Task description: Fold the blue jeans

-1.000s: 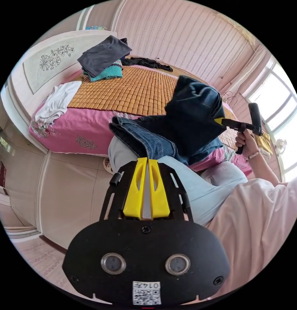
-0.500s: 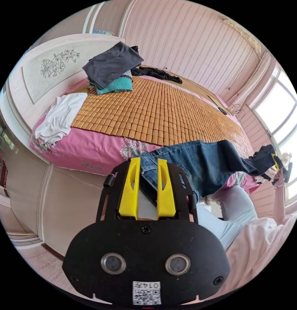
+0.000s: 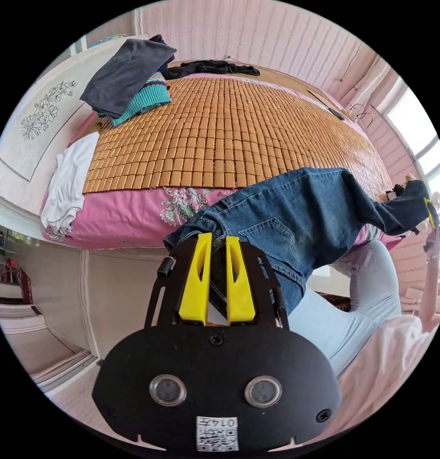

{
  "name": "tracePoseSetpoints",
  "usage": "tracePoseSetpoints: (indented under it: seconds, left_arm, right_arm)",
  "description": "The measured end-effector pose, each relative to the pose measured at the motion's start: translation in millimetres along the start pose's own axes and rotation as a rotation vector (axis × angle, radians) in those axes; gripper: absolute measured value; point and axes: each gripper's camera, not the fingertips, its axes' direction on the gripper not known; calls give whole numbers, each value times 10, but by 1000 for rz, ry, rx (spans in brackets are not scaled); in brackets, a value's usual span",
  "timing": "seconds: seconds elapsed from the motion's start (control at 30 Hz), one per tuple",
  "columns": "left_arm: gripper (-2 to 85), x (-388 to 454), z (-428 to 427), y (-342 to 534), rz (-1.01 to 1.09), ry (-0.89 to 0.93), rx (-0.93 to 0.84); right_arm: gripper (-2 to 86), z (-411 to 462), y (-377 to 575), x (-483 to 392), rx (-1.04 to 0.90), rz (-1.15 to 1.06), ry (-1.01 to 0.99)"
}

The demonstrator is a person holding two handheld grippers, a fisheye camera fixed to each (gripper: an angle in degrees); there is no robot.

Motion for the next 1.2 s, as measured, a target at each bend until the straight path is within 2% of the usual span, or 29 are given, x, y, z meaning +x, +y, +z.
tracePoseSetpoints:
  seconds: [0.2, 0.37, 0.5, 0.6, 0.67, 0.73, 0.8, 0.83, 0.9, 1.0, 1.13, 1.2]
  left_arm:
    - [47, -151, -446, -299, -35, 202, 138]
    - [39, -276, -1199, -913, -4, 435, 369]
    - [38, -558, -2101, -958, 97, 462, 685]
    - [40, -902, -2361, -602, 146, 377, 838]
    - [41, -1124, -2227, -352, 148, 272, 822]
    - [42, -1370, -1823, -149, 103, 195, 721]
    - [42, -1729, -956, 59, -61, 161, 492]
    - [41, -1814, -729, 129, -113, 147, 439]
    - [20, -2145, -26, 499, -371, 179, 323]
    - [16, -2357, 307, 864, -566, 365, 377]
    - [57, -2332, 377, 776, -538, 257, 356]
    - [84, -2328, 478, 568, -509, 250, 347]
  right_arm:
    - [60, 73, -524, -134, 47, -45, -82]
    - [59, -290, -1221, -268, 273, -54, -199]
    - [56, -682, -1526, 22, 469, -23, -319]
    - [59, -776, -1484, 354, 506, -12, -223]
    - [62, -660, -1349, 580, 438, 44, -81]
    - [70, -282, -1111, 938, 233, 182, 70]
    - [78, 88, -857, 1202, 81, 316, 128]
    - [82, 321, -674, 1343, -10, 418, 145]
    - [77, 587, -458, 1435, -128, 500, 170]
    - [59, 686, -442, 1316, -236, 482, 271]
    - [72, 635, -1091, 874, -245, 312, 430]
    - [73, 820, -1516, 518, -245, 173, 418]
